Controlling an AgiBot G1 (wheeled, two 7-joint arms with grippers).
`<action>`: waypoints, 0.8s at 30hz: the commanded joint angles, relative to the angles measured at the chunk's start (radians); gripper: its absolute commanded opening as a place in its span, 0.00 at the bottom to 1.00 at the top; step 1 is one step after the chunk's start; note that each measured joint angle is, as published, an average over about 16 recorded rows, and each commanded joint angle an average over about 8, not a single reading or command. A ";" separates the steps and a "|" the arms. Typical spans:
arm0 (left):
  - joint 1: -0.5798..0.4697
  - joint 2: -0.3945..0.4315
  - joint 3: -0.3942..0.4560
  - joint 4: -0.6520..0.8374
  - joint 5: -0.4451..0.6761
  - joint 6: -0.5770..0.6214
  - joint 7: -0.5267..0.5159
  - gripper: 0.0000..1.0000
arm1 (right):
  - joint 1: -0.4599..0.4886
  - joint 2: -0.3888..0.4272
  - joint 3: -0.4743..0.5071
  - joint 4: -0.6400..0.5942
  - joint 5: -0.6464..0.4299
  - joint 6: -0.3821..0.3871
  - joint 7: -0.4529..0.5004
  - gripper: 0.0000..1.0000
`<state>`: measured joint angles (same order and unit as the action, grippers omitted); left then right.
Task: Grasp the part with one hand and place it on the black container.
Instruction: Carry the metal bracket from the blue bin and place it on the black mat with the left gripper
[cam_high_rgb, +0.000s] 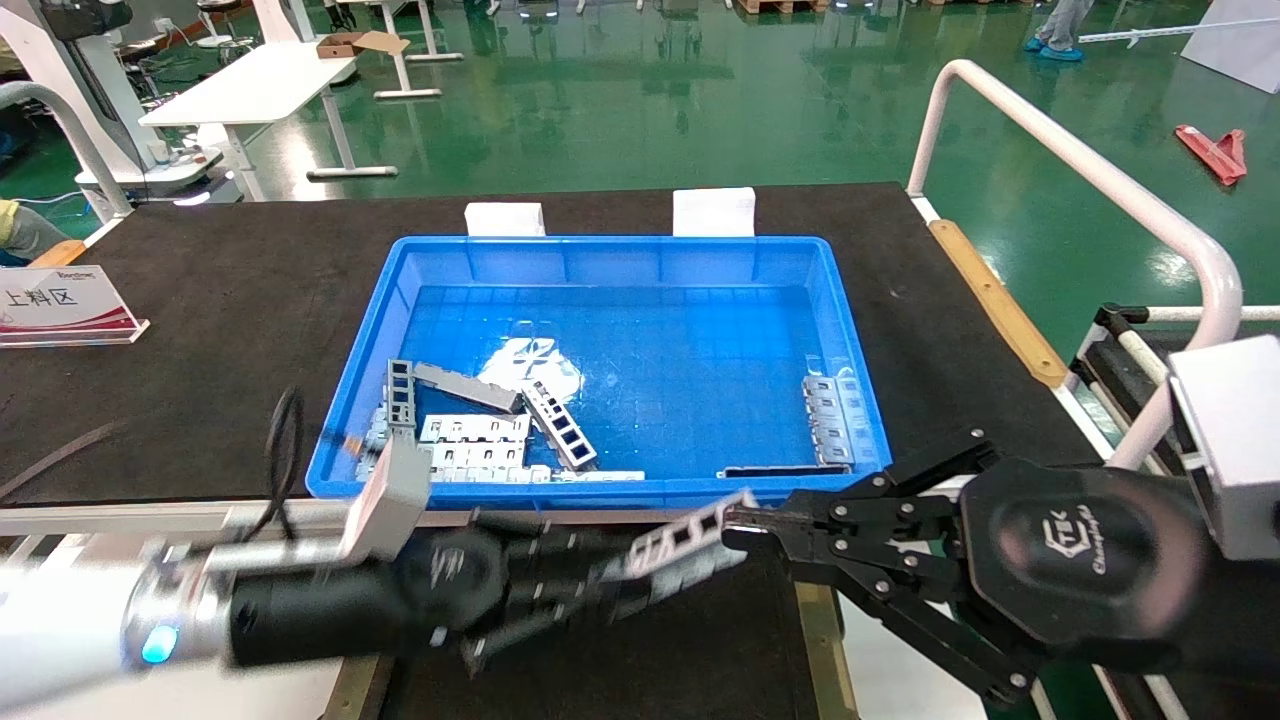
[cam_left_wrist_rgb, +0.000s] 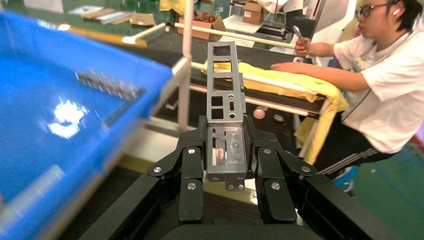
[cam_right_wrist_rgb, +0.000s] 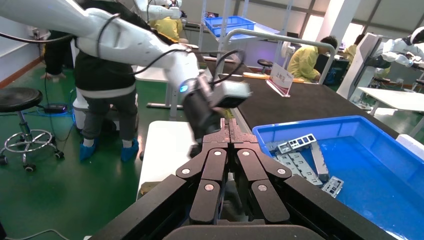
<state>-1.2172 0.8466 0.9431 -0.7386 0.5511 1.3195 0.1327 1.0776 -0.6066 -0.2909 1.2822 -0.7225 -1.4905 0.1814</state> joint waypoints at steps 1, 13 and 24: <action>0.054 -0.046 -0.001 -0.071 -0.019 -0.013 -0.026 0.00 | 0.000 0.000 0.000 0.000 0.000 0.000 0.000 0.00; 0.466 -0.160 -0.036 -0.384 -0.156 -0.522 -0.015 0.00 | 0.000 0.000 -0.001 0.000 0.001 0.000 0.000 0.00; 0.582 -0.009 -0.090 -0.412 -0.218 -0.870 0.043 0.00 | 0.000 0.001 -0.001 0.000 0.001 0.001 -0.001 0.00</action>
<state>-0.6420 0.8380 0.8503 -1.1408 0.3303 0.4677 0.1725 1.0779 -0.6060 -0.2924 1.2822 -0.7215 -1.4898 0.1806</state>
